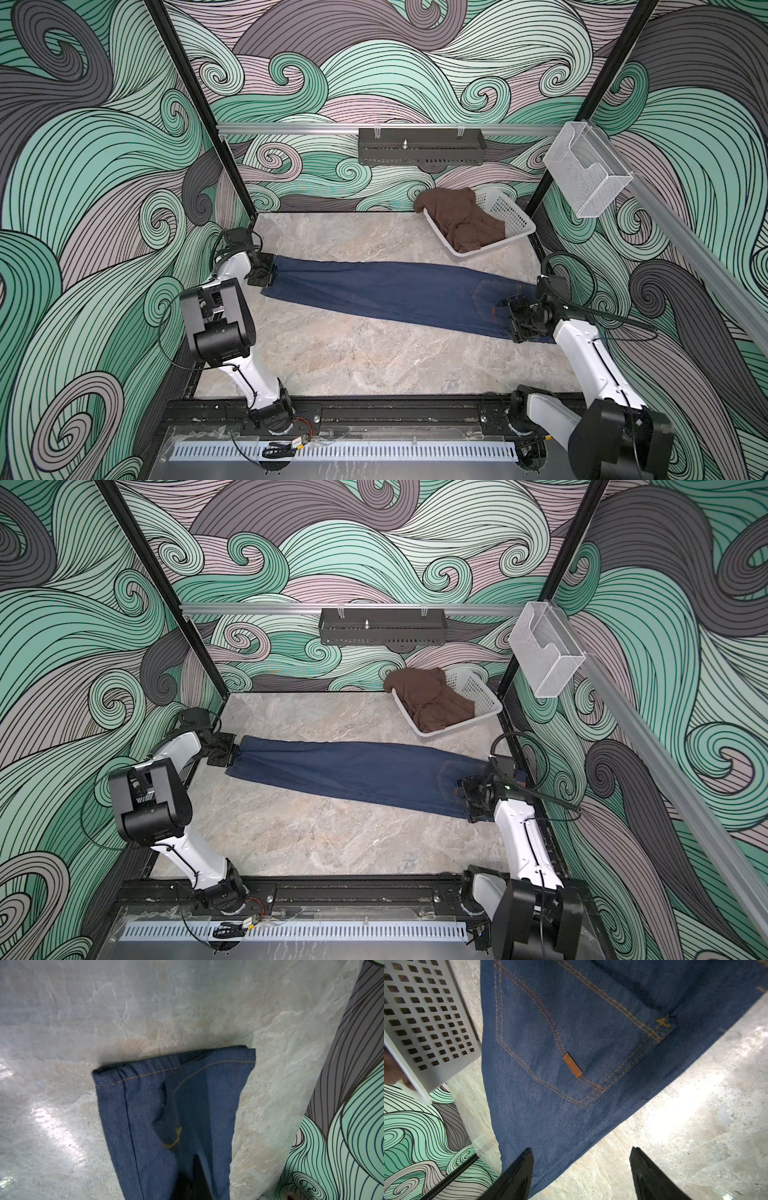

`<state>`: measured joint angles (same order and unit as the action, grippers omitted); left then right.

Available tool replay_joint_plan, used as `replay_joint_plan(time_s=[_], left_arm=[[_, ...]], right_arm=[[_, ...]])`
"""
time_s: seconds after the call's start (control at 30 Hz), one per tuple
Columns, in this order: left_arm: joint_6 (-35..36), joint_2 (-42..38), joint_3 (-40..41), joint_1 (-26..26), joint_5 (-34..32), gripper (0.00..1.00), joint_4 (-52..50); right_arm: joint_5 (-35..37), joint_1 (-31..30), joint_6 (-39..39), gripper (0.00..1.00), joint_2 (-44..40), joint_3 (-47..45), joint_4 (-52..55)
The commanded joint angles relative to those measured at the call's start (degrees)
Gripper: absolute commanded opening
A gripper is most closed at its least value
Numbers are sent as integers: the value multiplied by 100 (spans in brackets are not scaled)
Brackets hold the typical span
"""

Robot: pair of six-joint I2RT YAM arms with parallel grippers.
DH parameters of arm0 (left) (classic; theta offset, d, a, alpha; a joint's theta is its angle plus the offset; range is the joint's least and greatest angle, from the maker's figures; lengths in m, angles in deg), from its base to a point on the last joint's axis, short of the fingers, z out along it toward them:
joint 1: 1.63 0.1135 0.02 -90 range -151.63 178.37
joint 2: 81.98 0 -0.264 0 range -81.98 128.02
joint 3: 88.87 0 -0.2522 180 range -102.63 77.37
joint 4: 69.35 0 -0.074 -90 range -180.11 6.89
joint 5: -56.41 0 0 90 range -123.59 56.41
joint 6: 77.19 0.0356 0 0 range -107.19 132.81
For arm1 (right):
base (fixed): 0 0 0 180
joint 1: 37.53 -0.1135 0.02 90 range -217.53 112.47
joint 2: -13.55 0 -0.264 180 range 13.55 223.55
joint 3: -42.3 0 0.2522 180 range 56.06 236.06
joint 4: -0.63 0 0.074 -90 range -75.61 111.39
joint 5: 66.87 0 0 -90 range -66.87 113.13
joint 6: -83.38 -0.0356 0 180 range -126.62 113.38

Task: Fold and stack the trousers
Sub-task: Smooth out the trousers at the center of the table.

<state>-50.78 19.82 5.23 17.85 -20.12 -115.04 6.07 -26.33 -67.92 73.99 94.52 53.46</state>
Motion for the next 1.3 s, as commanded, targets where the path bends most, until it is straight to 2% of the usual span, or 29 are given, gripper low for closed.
replay_joint_plan(time_s=[0.0,0.27,0.53,0.97,1.13,1.27], left_arm=[[164,134,-131,3,62,0,-176],[181,288,-195,-15,151,0,-86],[225,262,-253,-16,155,0,-110],[201,251,-253,-15,160,0,-69],[253,264,-345,-16,140,0,-102],[290,383,-641,-15,159,0,-154]], right_arm=[[-61,-29,-149,74,-163,-139,317],[364,-13,-270,67,-174,-402,266],[466,31,-508,53,545,-465,-505],[785,31,-803,46,1465,-470,-1272],[727,37,-840,29,1527,-488,-1366],[832,38,-840,3,1121,-267,-1168]])
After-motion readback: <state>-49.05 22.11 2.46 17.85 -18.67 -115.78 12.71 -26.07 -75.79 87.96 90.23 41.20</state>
